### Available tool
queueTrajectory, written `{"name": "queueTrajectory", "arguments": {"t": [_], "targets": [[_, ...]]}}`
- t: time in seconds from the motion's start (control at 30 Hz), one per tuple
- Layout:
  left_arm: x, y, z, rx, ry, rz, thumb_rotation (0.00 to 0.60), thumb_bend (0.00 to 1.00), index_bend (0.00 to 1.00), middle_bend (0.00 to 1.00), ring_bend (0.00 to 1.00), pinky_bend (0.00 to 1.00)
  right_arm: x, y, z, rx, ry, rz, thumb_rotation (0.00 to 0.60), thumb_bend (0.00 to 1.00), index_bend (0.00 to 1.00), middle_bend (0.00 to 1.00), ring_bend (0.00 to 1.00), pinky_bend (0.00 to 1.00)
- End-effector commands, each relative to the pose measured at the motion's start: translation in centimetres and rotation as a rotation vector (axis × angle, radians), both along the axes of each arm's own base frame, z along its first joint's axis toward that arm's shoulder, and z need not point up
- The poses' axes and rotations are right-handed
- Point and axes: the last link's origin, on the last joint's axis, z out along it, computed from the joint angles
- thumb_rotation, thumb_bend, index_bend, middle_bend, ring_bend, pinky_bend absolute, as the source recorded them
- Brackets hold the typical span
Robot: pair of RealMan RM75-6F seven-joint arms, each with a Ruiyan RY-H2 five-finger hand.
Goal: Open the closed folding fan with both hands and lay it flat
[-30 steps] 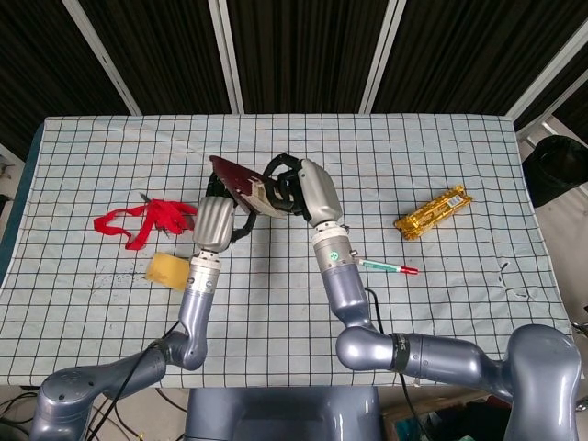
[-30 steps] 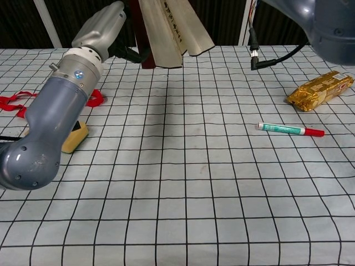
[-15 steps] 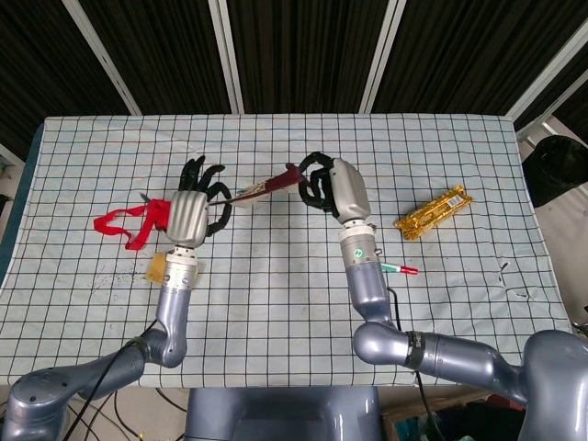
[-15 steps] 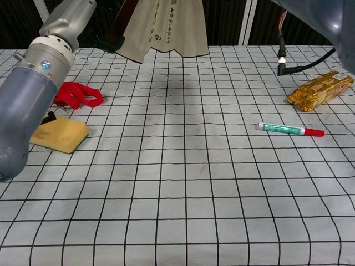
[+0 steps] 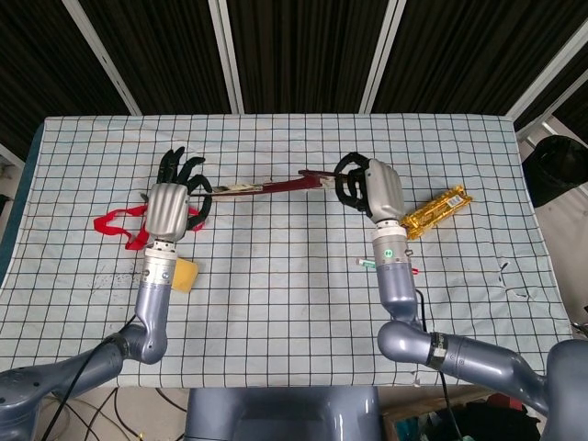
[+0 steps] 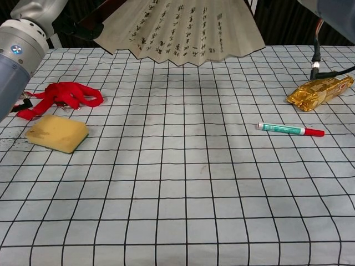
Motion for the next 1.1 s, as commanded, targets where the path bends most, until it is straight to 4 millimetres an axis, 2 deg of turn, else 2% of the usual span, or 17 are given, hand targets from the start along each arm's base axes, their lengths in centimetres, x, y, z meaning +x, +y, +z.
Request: {"name": "queueTrajectory", "arguments": {"t": [0.03,0.3,0.6,0.93,1.1], "targets": [[-0.2,0.0,0.3,0.006,0.008,0.002,0.6,0.41,0.67,0.22,0.0,0.0,-1.3,-0.1,0.5,-0.021,0.017,-0.018,0.6,0.45,0.86,0.85,0.91,0.72],[-0.4,0.5,0.9,0.021,0.04,0.003,0.6,0.4,0.69,0.24,0.0,0.0,-4.1,0.2,1.3,-0.073,0.094,-0.013,0.6,0.46,0.86,0.85,0.91,0.72],[-0.2,1.3,0.9,0.03,0.056,0.005,0.6,0.4,0.7,0.24,0.0,0.0,-6.0,0.3,1.1,-0.121,0.139,0.019,0.6,0.46,0.86,0.85,0.91,0.72],[1.1,2.5,0.4,0.029,0.065,-0.011,0.6,0.4,0.7,0.24,0.0,0.0,-7.8,0.4,0.5,-0.165,0.166,0.034,0.6,0.46,0.87,0.85,0.91,0.72],[0.8,2.4,0.1,0.024,0.069,-0.008,0.6,0.4,0.7,0.25,0.0,0.0,-8.7,0.8,0.2,-0.167,0.165,0.031,0.6,0.46,0.87,0.85,0.91,0.72]]}}
